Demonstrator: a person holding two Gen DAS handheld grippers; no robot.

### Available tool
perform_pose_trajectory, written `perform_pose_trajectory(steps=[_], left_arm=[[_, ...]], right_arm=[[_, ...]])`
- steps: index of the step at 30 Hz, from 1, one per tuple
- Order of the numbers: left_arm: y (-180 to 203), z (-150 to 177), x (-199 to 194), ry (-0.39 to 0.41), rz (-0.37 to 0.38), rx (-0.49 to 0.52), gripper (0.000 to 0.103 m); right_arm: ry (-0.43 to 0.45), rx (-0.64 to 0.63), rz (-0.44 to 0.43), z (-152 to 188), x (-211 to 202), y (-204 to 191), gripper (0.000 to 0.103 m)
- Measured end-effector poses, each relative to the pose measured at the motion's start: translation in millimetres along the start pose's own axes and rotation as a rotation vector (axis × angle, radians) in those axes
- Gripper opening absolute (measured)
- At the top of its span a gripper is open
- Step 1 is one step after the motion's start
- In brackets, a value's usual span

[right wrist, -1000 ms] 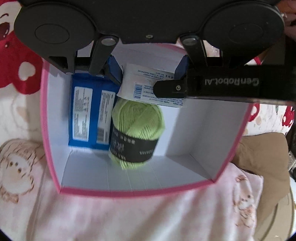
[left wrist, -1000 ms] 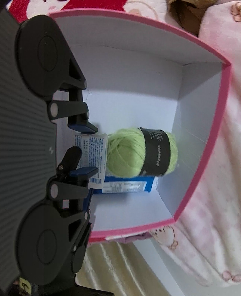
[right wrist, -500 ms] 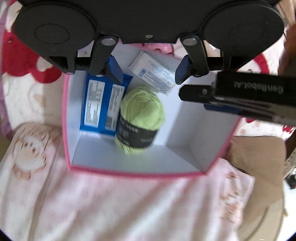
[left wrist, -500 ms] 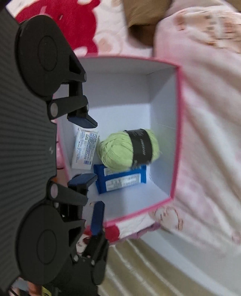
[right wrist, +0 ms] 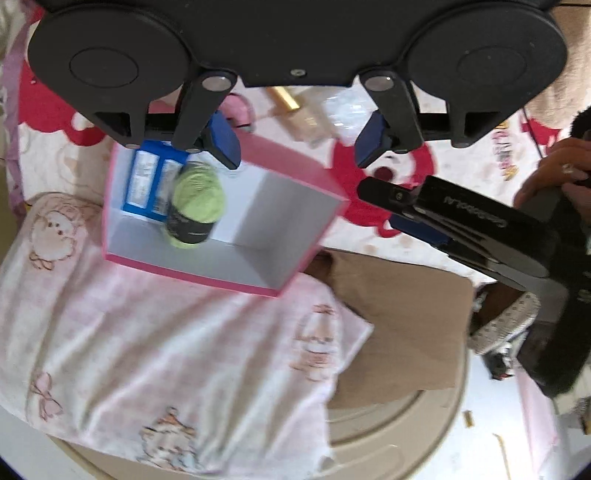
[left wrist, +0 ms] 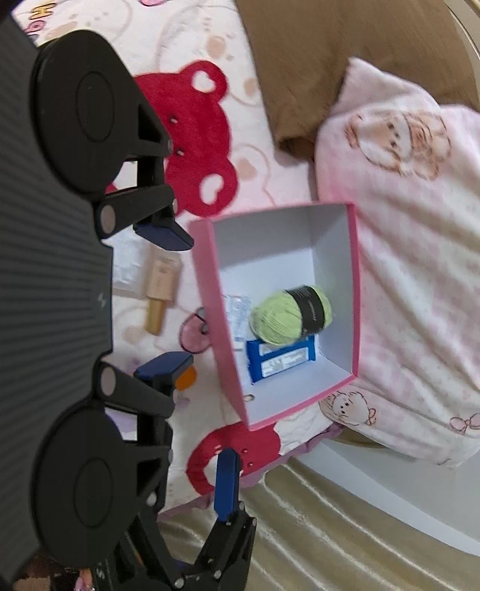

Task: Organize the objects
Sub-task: 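Open the left gripper and withdraw from the box, then move the left tool toward the clear floss-pick box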

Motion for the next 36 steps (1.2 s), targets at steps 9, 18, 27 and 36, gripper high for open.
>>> perform_pose_trajectory(steps=[9,18,27,36], left_arm=[[-39.4,43.4,-11.6,0.010,0.018,-0.009,0.068],[-71.0,72.4,10.6,0.036,0.013,0.063,0.082],[-101.1,92.7,59.3,-0.007,-0.002,0.061,0.086],[-119.2,97.1,102.7,0.016,0.041,0.047,0.084]], right_arm=[[0.122,0.001,-0.070,53.8,0.0,-51.5,0.091],[-0.014,0.028,-0.031,85.4,50.7,-81.3,0.090],[-0.029,0.188,0.010,111.8,92.2,-79.7,0.090],[-0.072,0.253,0.065,134.5,138.3,-82.5,0.085]])
Point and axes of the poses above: each gripper's, at about its wrist camera, not at the fingertips, and x roughly the way its jaws point, y to its right, z to its underside, the point moved 1 cm from there along x, roughly the way its jaws point, and after that the axes turned 15 degrees about z, right-handed, at the moved point
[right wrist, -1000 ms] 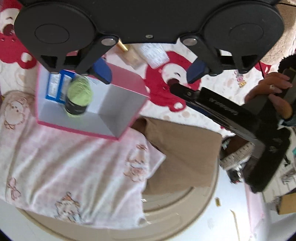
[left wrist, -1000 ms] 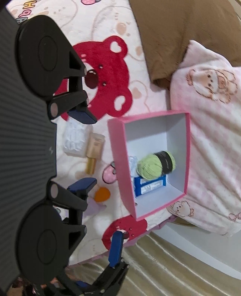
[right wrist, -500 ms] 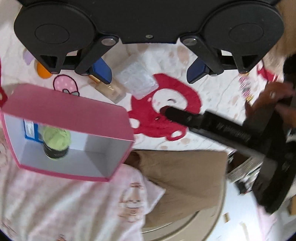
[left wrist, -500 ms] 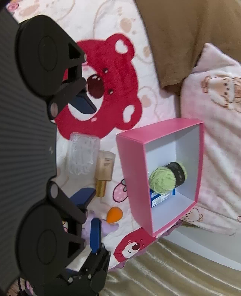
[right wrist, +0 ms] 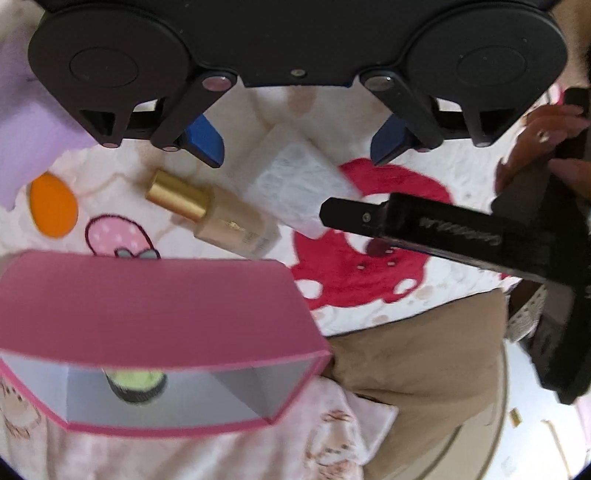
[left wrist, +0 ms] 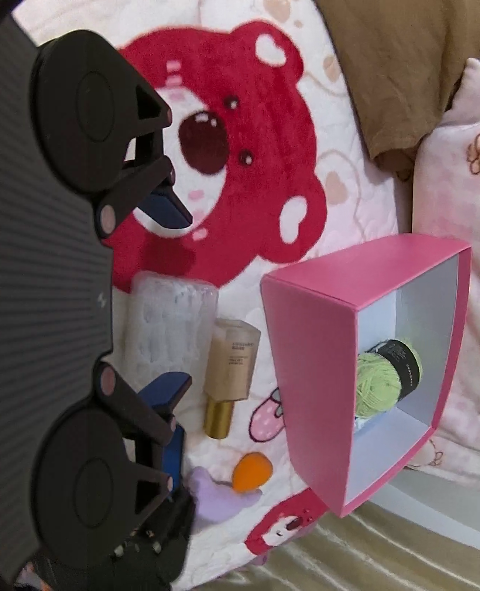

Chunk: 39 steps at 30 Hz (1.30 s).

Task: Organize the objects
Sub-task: 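Move the left tool toward the clear floss-pick box, then close the left gripper on the clear floss-pick box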

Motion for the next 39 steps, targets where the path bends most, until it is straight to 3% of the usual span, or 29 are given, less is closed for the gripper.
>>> perform_pose_trajectory(steps=[5,12,17,20,22,26,30,32,35,39], left_arm=[[-15.0,9.5,13.7,0.001,0.058,-0.102,0.084],[-3.6,21.5,17.8,-0.052,0.176,-0.140,0.065],[9.4,33.8,12.8,-0.079,0.230,-0.184,0.061],[9.0,37.9,18.4,-0.081,0.199,-0.230,0.054],[8.0,39.9,22.8,-0.066,0.154,-0.241,0.055],[-1.9,41.8,23.2,0.022,0.147,-0.309,0.055],[3.0,43.4,28.0,0.027,0.164,-0.274,0.056],[11.0,45.7,25.9,0.036,0.147,-0.237,0.056],[14.4,48.7,20.6,0.056,0.147,-0.270,0.053],[25.3,52.1,12.5,0.071,0.138,-0.270,0.053]], right_arm=[[0.018,0.000,-0.018,10.6,2.0,-5.8,0.082],[0.032,-0.021,0.018,12.6,0.7,-12.4,0.083],[0.039,-0.032,0.062,15.8,-11.2,-6.6,0.084],[0.035,-0.058,0.063,19.7,-10.7,-3.7,0.083],[0.037,-0.077,0.083,22.0,-6.4,-5.1,0.083],[0.028,-0.111,0.105,27.7,8.4,-9.6,0.087],[0.047,-0.137,0.120,32.0,16.8,-15.7,0.094],[0.045,-0.112,0.109,31.4,16.4,-12.8,0.094],[0.052,-0.101,0.103,32.3,10.4,-9.5,0.094],[0.064,-0.164,0.123,33.9,-1.1,-13.6,0.093]])
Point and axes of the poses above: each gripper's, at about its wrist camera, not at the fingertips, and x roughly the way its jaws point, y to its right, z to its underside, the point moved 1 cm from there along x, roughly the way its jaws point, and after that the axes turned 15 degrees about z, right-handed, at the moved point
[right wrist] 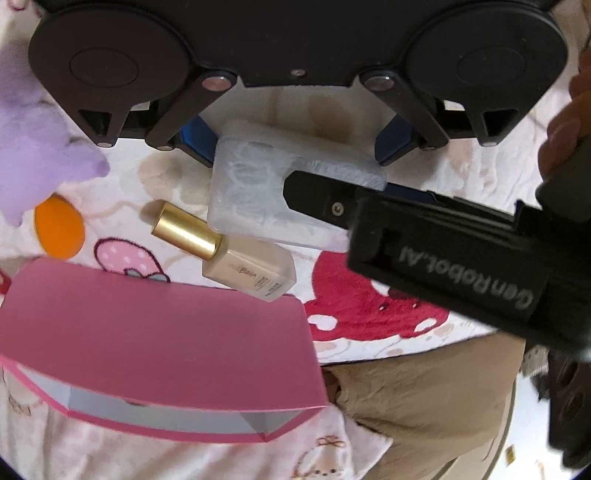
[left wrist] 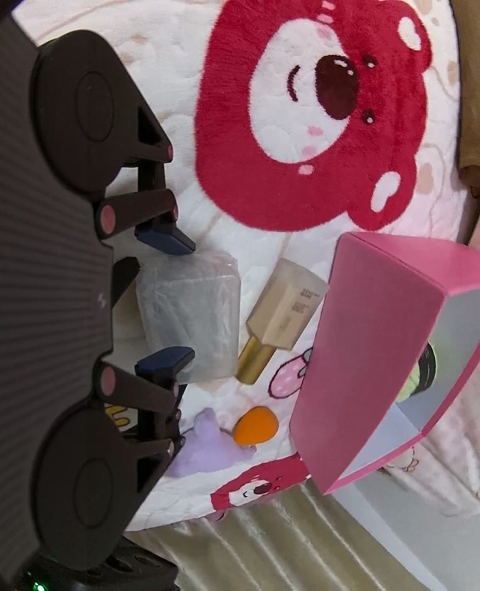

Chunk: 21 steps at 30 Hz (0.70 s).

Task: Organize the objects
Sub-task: 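Close the left gripper on the clear floss-pick box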

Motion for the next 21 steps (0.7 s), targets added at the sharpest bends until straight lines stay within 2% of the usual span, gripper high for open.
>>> perform_pose_trajectory(steps=[6,9,15,18,21], left_arm=[[27.8,8.3,-21.7,0.052,-0.001,0.027,0.053],[40.5,2.6,-32.5,0.075,0.024,0.029,0.053],[70.9,-35.8,-57.4,0.104,0.067,0.054,0.053],[87.7,-54.5,-64.7,0.114,0.059,0.082,0.053],[101.6,-74.5,-67.4,0.118,0.038,0.114,0.053]], right_arm=[[0.036,-0.012,-0.016,-5.7,-27.6,11.2,0.093],[0.064,-0.036,-0.002,-14.3,-44.9,15.3,0.093],[0.144,-0.004,-0.002,-51.1,-72.5,29.9,0.092],[0.203,-0.006,0.003,-71.5,-83.6,37.6,0.092],[0.226,-0.022,0.002,-93.3,-84.9,43.7,0.091]])
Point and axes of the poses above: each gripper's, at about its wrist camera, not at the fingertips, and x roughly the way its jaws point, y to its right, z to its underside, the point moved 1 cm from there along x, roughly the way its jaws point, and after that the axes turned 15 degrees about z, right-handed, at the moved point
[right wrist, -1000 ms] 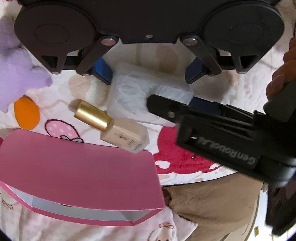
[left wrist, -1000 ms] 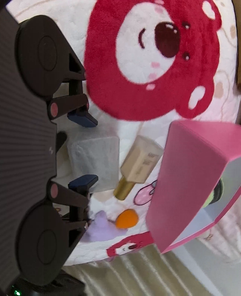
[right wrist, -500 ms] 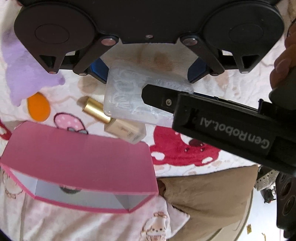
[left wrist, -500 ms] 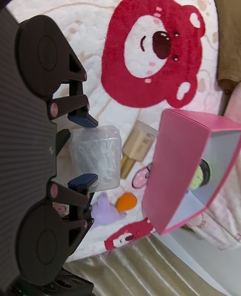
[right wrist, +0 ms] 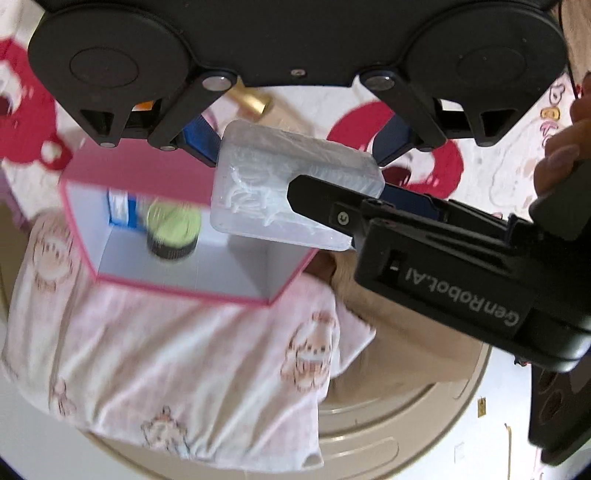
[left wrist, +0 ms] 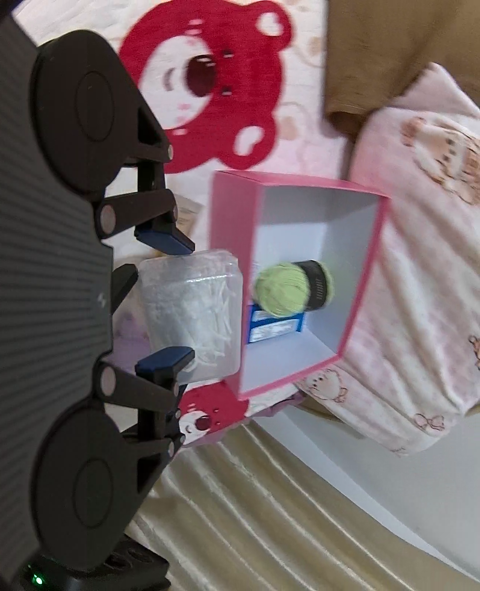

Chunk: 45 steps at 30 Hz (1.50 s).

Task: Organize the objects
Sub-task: 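Close the left gripper on the clear floss-pick box, then carry the floss-pick box into the pink box and lower it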

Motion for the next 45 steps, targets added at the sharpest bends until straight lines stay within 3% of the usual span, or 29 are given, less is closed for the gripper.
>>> perform_pose_trajectory(steps=[8,17,29,36,41,42,45], left_arm=[[6.4,-67.4,26.8,0.012,-0.066,-0.001,0.055],[-13.0,-103.2,88.1,-0.017,-0.220,0.047,0.056],[-50.0,-105.9,129.8,-0.141,-0.302,0.040,0.056],[-49.8,-100.4,151.9,-0.183,-0.327,0.042,0.056],[-47.4,-93.2,160.9,-0.171,-0.370,0.070,0.055],[-49.1,-92.4,161.3,-0.161,-0.378,0.059,0.054],[-52.9,-91.3,157.4,-0.104,-0.424,0.043,0.052]], right_arm=[[0.009,-0.060,-0.014,-54.2,41.1,22.1,0.090],[-0.150,0.027,-0.118,-76.5,126.5,51.8,0.081],[-0.327,0.068,-0.192,-60.0,187.9,49.8,0.068],[-0.362,0.083,-0.189,-49.5,206.0,63.2,0.067],[-0.374,0.085,-0.172,-47.2,215.1,65.1,0.065],[-0.374,0.089,-0.157,-46.9,217.0,64.7,0.062],[-0.321,0.130,-0.099,-49.1,214.5,65.8,0.034]])
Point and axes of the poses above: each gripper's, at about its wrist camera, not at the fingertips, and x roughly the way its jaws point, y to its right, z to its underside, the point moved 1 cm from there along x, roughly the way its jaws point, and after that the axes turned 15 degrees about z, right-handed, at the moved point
